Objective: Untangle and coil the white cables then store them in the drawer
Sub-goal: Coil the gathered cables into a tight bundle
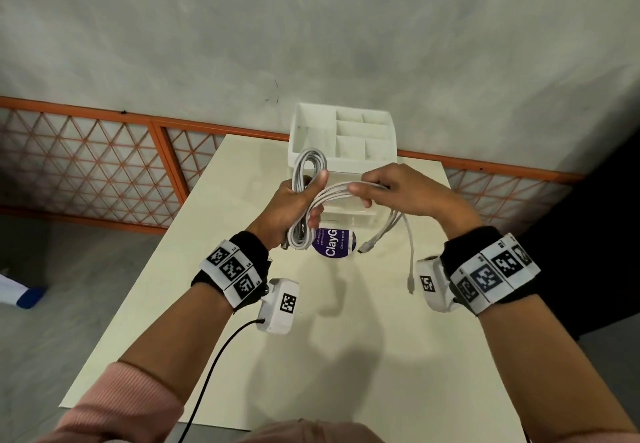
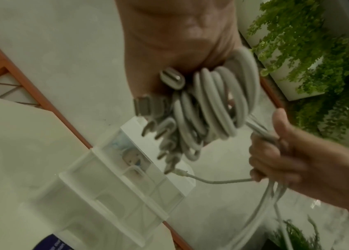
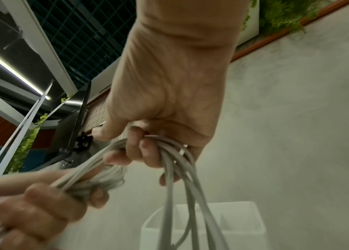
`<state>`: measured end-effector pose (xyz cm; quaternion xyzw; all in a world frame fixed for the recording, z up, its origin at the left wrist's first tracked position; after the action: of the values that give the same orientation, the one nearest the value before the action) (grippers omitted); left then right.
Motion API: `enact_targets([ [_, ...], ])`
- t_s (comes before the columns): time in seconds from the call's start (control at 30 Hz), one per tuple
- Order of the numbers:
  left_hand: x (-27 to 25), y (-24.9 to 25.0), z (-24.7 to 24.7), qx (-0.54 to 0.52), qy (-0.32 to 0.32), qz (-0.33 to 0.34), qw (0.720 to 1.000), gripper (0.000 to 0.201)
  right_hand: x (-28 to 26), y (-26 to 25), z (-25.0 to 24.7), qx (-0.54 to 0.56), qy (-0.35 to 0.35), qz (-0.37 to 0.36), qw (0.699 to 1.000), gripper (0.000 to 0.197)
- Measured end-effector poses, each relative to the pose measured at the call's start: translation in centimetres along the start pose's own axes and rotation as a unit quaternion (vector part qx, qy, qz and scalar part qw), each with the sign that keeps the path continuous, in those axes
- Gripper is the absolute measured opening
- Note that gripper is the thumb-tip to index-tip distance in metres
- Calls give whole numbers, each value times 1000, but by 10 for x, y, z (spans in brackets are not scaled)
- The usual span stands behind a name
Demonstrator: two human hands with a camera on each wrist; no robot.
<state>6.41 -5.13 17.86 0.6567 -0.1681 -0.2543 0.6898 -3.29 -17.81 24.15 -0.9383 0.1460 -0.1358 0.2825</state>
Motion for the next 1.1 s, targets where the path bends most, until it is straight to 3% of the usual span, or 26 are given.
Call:
enact_targets([
  [0.13,-7,-6,9,98,-51,8,994,77,2,-12,-6,74,-7,-21,997,33],
  [0.2,-12,-11,22,32,-105,-38,993,81,7,-17,-4,90,4,-27,996,28],
  [0.27,-17,-12,29,-20,-135,-64,989,71,12,-19,-4,102,32,-24,994,26],
  [0.4,-16,-12,33,99,-111,6,989,35,17,-21,3,110,33,-18,993,26],
  [0.47,-15,-15,35,131,-101,-9,986,15,17,-23,7,88,32,-21,995,26],
  [0.53,-16,-19,36,122,-107,-35,986,9,18,-22,9,82,52,-19,995,27],
  [0.67,-16,-21,33,66,-144,-59,986,26,17,-6,-4,176,117,36,977,34],
  [0.8,-10,-15,27,21,-150,-61,986,35,12,17,-7,247,89,44,964,24],
  [0.9,-4,-14,21,-13,-117,-62,991,40,7,39,-2,314,124,57,939,18],
  [1.0,2,-12,19,-55,-77,-54,994,40,-3,51,12,358,212,98,904,25],
  [1.1,3,-5,23,-60,-46,-2,997,36,-12,38,37,325,265,87,903,18],
])
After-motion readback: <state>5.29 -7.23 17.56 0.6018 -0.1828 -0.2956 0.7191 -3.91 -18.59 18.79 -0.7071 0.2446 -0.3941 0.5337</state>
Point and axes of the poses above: each hand's wrist, its own x-axis towards the middle knuckle, its own z-axis out of the palm, y = z × x, the point moved 5 cm from there along x, towards the middle knuckle, and after that the axes turned 15 degrees about y, right-handed, at the moved point
